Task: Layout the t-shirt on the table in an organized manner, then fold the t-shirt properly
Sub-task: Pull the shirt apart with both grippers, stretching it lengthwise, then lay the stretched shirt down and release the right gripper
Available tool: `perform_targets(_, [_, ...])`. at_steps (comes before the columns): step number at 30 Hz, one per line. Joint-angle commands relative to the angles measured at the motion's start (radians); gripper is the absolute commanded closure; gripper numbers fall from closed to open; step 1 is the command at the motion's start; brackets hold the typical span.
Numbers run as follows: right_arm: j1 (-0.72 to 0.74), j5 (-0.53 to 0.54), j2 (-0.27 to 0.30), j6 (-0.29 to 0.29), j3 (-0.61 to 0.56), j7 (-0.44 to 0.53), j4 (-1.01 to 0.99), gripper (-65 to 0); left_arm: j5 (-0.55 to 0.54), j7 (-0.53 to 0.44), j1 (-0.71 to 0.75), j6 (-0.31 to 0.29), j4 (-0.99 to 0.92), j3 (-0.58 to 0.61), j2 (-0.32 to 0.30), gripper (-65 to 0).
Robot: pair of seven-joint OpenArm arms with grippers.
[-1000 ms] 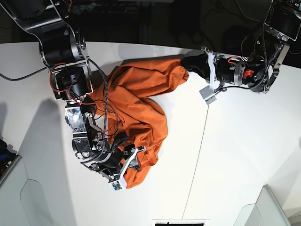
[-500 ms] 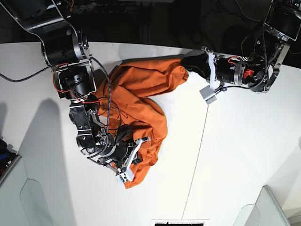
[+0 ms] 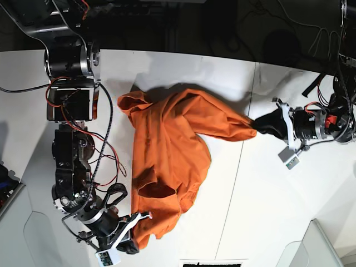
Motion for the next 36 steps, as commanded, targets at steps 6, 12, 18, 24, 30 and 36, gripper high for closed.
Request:
perform_targets(6, [0.037,0.023,0.087,0.0,0.014,0.025,0.019,0.0,0.187,-0.156,-0.248,-0.009,-0.031,-0.022,-0.01,0.0])
perform_targets(12, [0.037,0.108,0.144,0.004,0.109,-0.051,0.019,0.0,0.207,-0.163,-0.53,-0.009,-0.209,-0.021,-0.004,0.0])
perform_targets(18, [-0.013,0.325,0.175,0.125,0.269,-0.166,0.079,0.0,-0.014,-0.004,-0.628,-0.009,-0.266,-0.021,-0.023,0.0])
perform_targets(24, [-0.269,0.507,0.231,0.132,0.367,-0.254,0.272,0.0,-0.24,0.188,-0.48,-0.009,-0.169,-0.022,-0.075,0.0])
perform_targets(30, [-0.563,0.571,0.242,0.155,0.501,-0.254,0.422,0.0,-0.258,0.196,-0.236,-0.009,-0.1,-0.021,-0.109,0.0])
perform_targets(36, [-0.741,0.587,0.235,0.154,0.549,-0.257,0.425,0.0,-0.253,0.193,-0.051,-0.009,-0.103,-0.021,-0.094,0.0])
